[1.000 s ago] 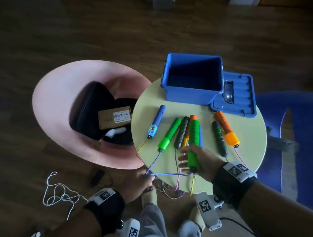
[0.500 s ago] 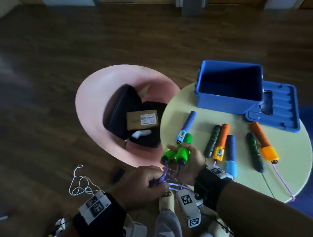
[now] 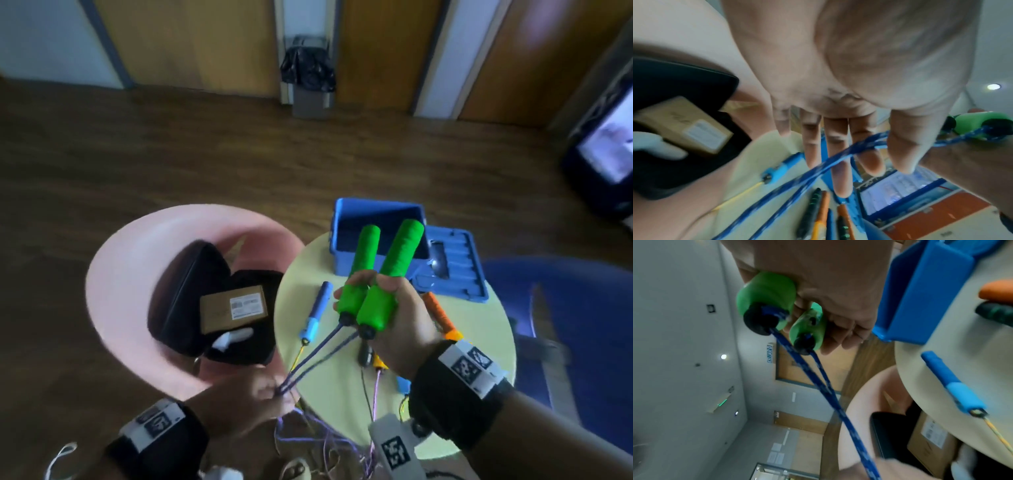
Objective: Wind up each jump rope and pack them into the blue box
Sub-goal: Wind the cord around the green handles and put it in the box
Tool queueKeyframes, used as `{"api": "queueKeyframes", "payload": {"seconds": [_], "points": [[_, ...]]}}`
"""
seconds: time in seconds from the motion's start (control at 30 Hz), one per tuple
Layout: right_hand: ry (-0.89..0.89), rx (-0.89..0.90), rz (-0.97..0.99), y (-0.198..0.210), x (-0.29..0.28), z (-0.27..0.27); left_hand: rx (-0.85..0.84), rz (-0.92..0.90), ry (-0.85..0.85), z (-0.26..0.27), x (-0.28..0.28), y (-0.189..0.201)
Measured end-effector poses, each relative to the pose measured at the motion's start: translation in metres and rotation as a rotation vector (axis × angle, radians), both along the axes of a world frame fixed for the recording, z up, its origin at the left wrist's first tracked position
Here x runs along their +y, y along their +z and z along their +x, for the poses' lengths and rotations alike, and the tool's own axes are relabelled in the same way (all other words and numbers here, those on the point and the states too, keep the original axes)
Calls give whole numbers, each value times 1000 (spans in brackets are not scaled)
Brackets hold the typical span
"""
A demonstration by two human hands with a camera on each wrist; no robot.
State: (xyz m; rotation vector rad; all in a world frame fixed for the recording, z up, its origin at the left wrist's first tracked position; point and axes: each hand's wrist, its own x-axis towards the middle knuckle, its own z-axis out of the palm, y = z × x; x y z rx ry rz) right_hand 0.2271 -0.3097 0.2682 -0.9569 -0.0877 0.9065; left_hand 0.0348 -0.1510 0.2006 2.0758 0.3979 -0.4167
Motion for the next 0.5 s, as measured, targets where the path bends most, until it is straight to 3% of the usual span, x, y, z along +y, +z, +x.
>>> {"api": "queueKeyframes", "payload": {"seconds": [0.1,0.17,0.27,0.37,0.5], "points": [[-8,-151,6,27,-8,-1,-70,-37,-131,43,-4,31],[3,-296,-12,41,-13,0,-131,-232,-159,70,-13,60],[19,-445,-36,57,-20,0,-281,-555,-62,96,-29,96],[-12,-483,-6,70,-25,2,-362,-714,-3,111,-39,118],[-92,-700,-85,79,-29,5,-356,-841,87,124,-53,128]]}}
